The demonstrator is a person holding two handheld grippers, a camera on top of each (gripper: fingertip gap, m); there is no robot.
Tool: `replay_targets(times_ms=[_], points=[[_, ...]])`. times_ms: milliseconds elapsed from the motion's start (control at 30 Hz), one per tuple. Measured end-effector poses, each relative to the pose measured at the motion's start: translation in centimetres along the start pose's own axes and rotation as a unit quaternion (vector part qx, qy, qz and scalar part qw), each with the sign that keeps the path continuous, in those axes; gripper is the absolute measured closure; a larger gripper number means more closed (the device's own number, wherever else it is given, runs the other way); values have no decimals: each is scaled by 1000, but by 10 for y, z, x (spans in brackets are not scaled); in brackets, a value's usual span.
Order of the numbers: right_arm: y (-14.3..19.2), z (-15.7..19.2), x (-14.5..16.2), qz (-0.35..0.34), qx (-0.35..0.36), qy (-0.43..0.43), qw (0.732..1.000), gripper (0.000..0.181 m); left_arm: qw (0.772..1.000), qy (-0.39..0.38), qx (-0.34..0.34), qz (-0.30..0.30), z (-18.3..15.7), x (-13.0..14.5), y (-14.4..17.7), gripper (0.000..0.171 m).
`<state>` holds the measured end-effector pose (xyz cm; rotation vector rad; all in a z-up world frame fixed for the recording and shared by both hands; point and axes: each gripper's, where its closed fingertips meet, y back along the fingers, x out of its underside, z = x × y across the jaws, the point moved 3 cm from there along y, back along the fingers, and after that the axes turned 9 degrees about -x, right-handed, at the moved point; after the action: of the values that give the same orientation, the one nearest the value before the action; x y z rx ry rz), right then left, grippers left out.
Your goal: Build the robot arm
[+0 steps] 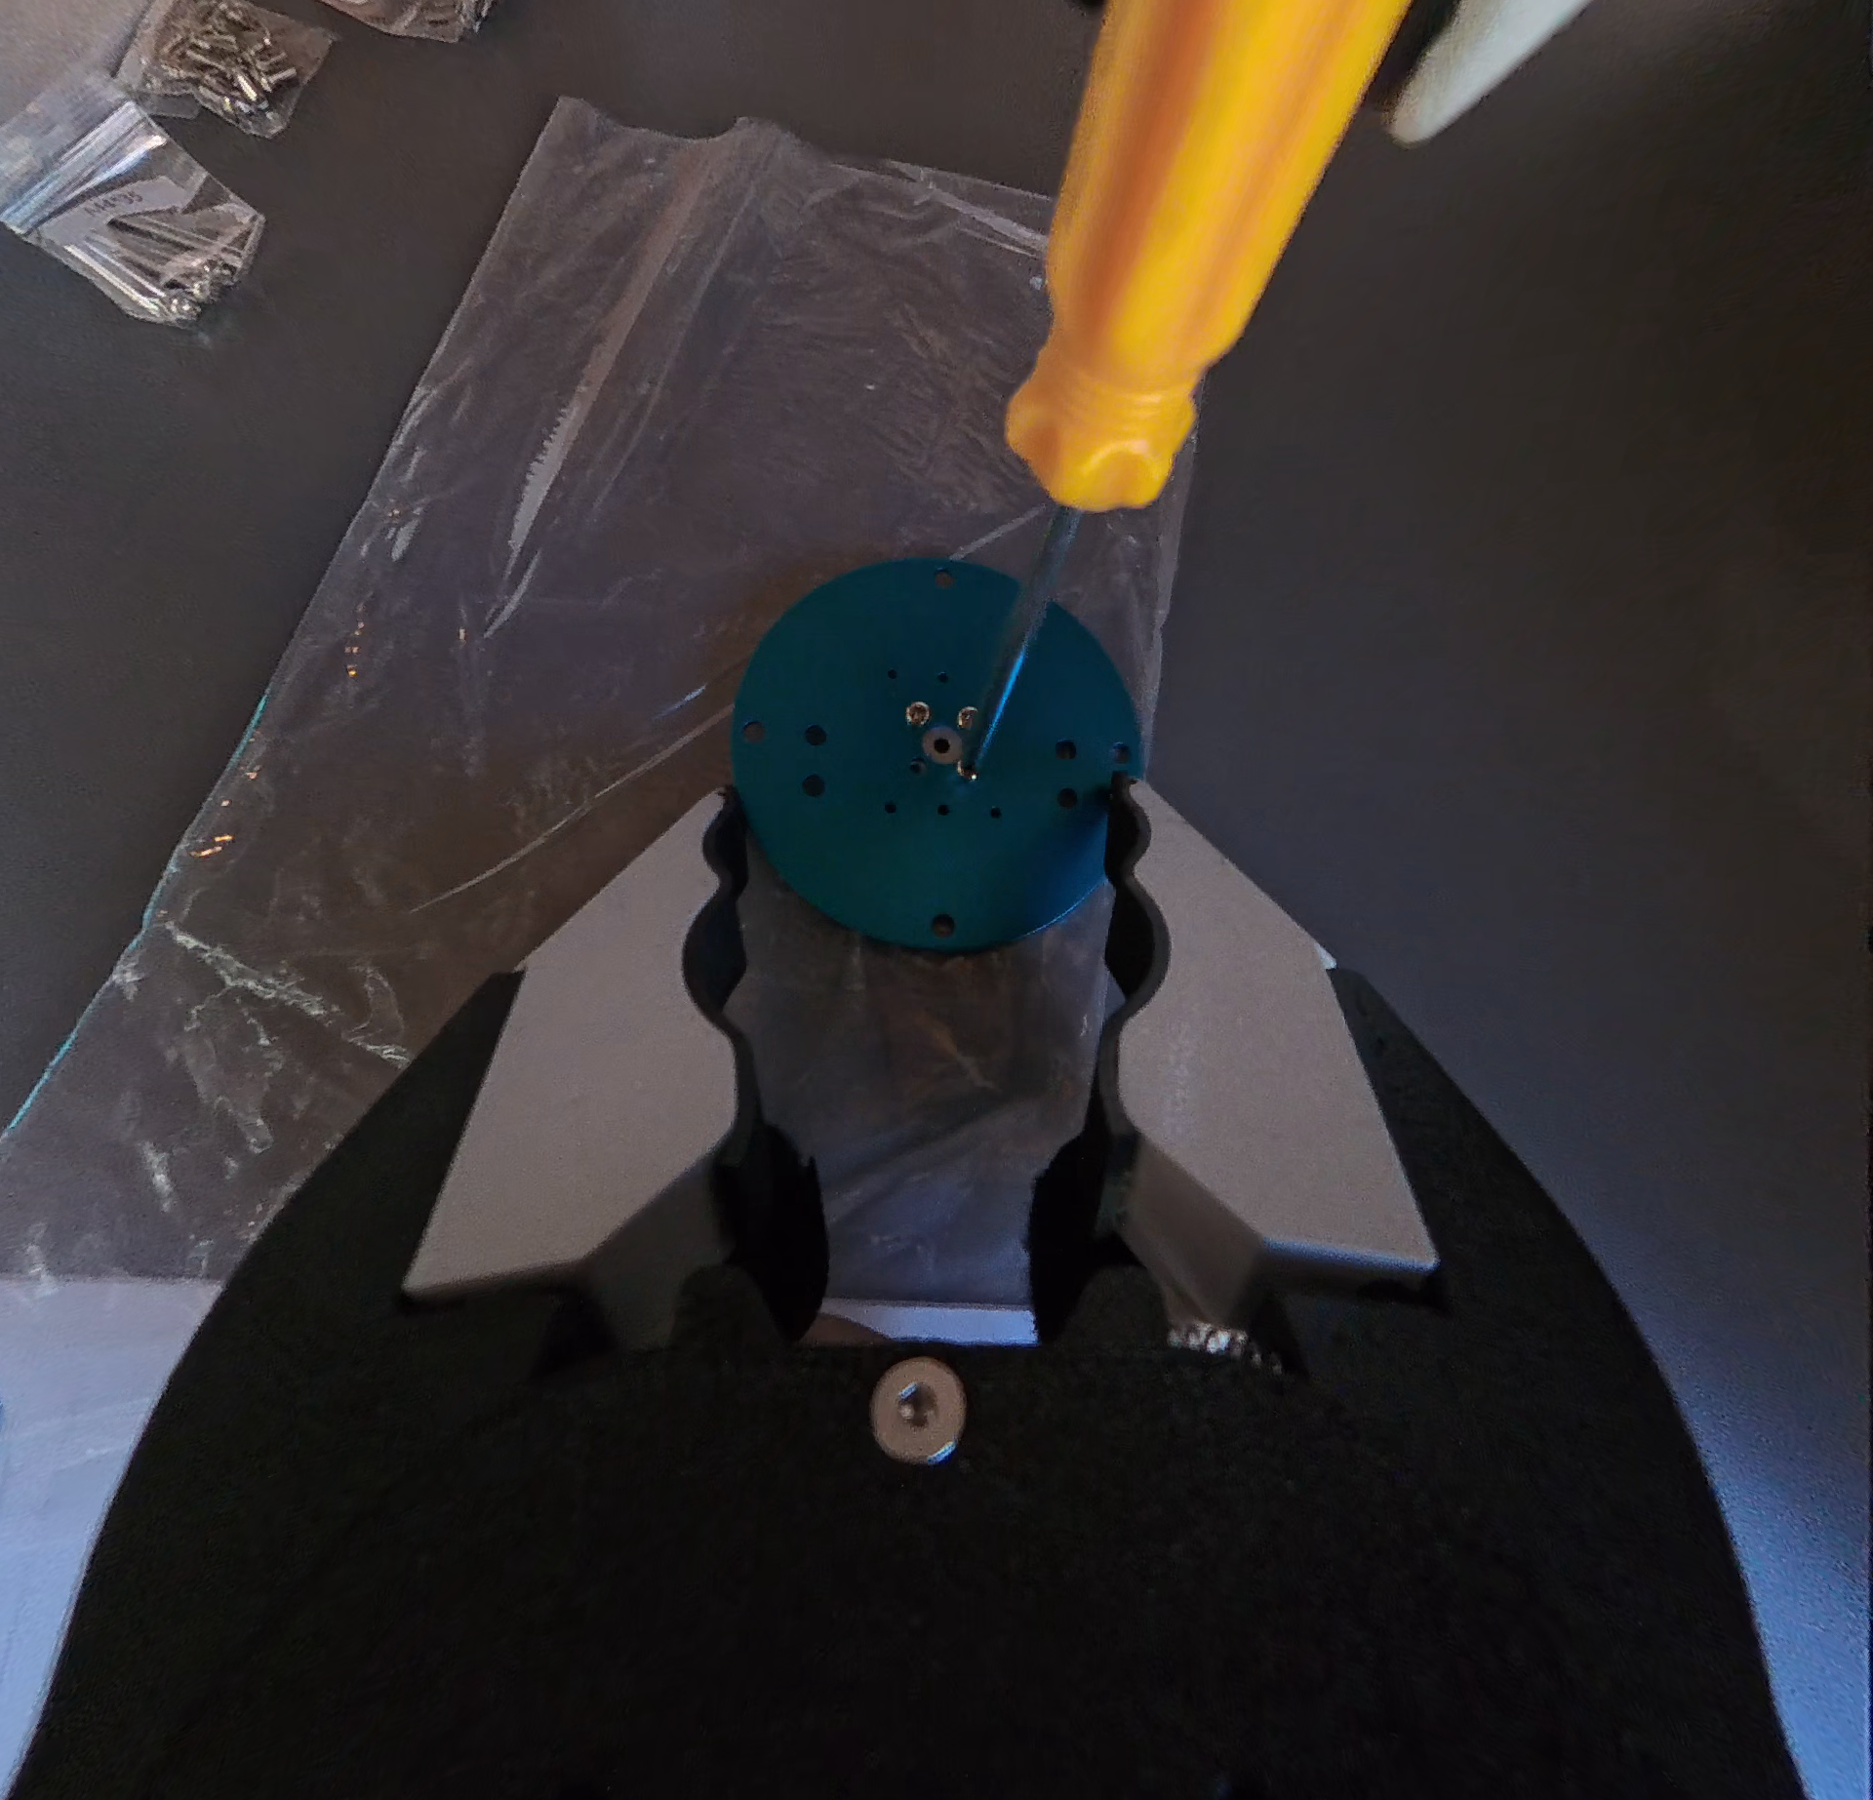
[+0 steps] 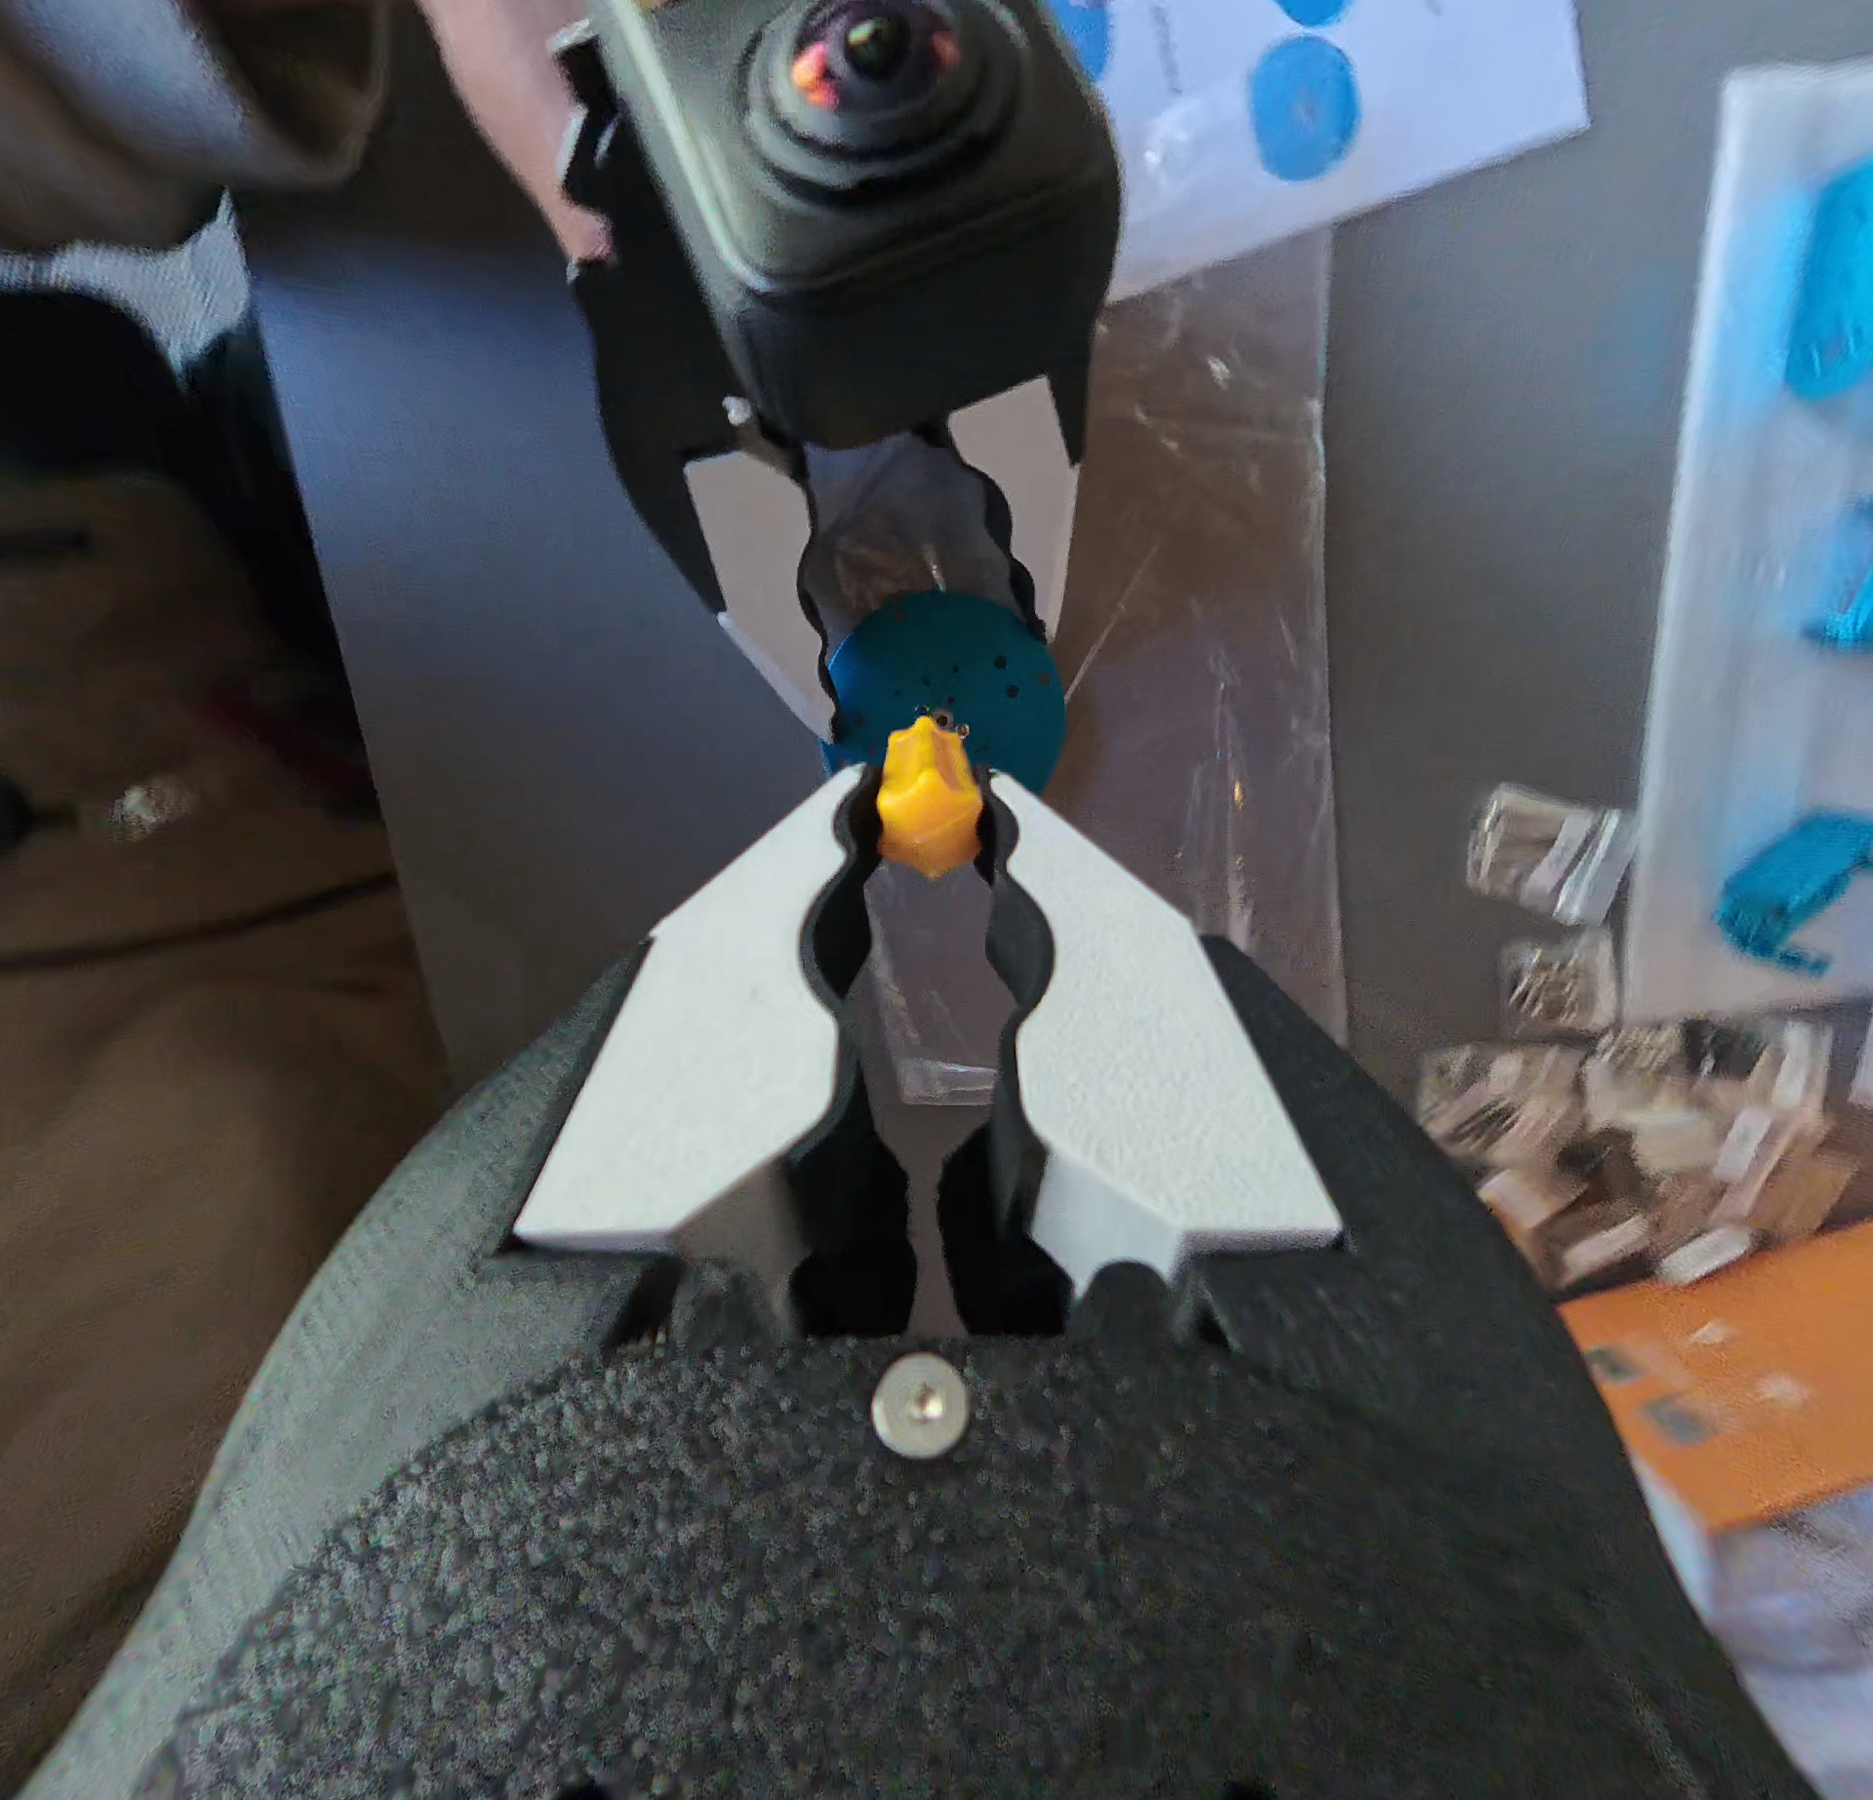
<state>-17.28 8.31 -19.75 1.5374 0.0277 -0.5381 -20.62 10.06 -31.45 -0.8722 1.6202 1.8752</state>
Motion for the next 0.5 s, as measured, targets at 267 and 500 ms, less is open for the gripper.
replay_targets(times_ms=[267, 500], points=[[-3, 9, -2, -67, 99, -261, 958, 164, 1000, 2, 2, 0, 0, 0, 0, 101], [-6, 10, -8, -60, 121, -284, 949, 164, 1000, 2, 0, -1, 0, 0, 0, 101]])
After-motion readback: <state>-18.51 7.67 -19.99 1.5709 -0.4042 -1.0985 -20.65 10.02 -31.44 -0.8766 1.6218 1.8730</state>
